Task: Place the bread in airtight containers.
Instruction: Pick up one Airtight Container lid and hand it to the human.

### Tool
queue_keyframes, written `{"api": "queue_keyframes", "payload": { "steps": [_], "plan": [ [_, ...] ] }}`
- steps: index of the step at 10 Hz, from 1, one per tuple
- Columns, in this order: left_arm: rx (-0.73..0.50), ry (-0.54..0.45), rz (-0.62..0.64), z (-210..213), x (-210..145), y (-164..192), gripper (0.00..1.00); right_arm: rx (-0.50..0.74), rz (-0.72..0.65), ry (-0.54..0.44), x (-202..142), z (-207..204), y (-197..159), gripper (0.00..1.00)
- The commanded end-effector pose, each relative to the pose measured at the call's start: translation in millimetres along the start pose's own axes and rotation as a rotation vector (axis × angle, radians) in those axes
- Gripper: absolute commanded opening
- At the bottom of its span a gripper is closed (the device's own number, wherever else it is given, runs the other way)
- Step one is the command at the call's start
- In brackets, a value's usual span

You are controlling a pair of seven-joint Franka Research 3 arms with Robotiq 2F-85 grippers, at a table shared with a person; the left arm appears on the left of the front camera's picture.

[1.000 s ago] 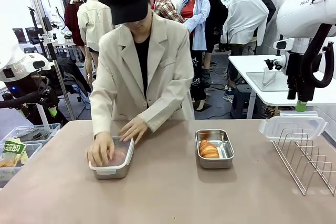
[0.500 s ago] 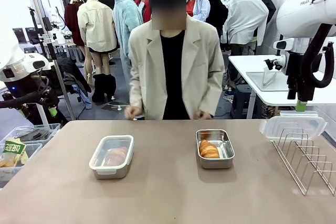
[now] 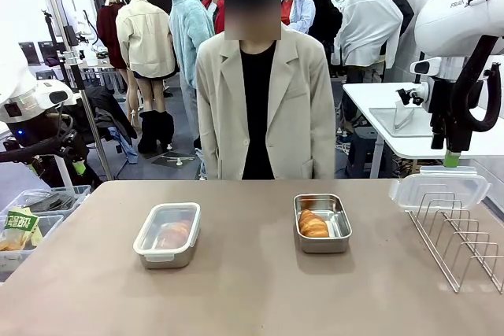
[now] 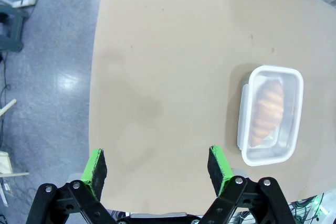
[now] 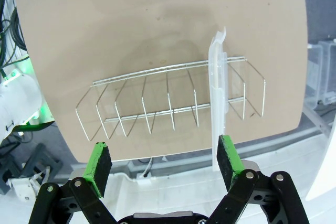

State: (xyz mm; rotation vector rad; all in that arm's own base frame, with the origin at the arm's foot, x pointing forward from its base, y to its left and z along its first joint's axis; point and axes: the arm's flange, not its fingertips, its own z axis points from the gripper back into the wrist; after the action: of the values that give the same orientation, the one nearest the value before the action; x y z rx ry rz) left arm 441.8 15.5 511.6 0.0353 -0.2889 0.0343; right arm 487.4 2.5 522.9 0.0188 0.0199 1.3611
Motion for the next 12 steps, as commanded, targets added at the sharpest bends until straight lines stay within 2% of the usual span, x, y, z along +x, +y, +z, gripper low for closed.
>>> {"api": "queue_keyframes", "payload": {
  "steps": [1, 9, 12],
  "plan": [
    [0.001, -0.011, 0.0, 0.9, 1.3, -0.3, 1.0, -0.005, 0.003, 0.011, -0.3, 0.5, -1.4, 1.0],
    [0.001, -0.011, 0.0, 0.9, 1.3, -0.3, 1.0, 0.0, 0.0, 0.0, 0.0, 0.0, 0.0, 1.0],
    [0.001, -0.011, 0.0, 0.9, 1.3, -0.3, 1.0, -0.01, -0.028, 0.035, 6.4, -35.4, -11.4, 1.0]
  ]
}}
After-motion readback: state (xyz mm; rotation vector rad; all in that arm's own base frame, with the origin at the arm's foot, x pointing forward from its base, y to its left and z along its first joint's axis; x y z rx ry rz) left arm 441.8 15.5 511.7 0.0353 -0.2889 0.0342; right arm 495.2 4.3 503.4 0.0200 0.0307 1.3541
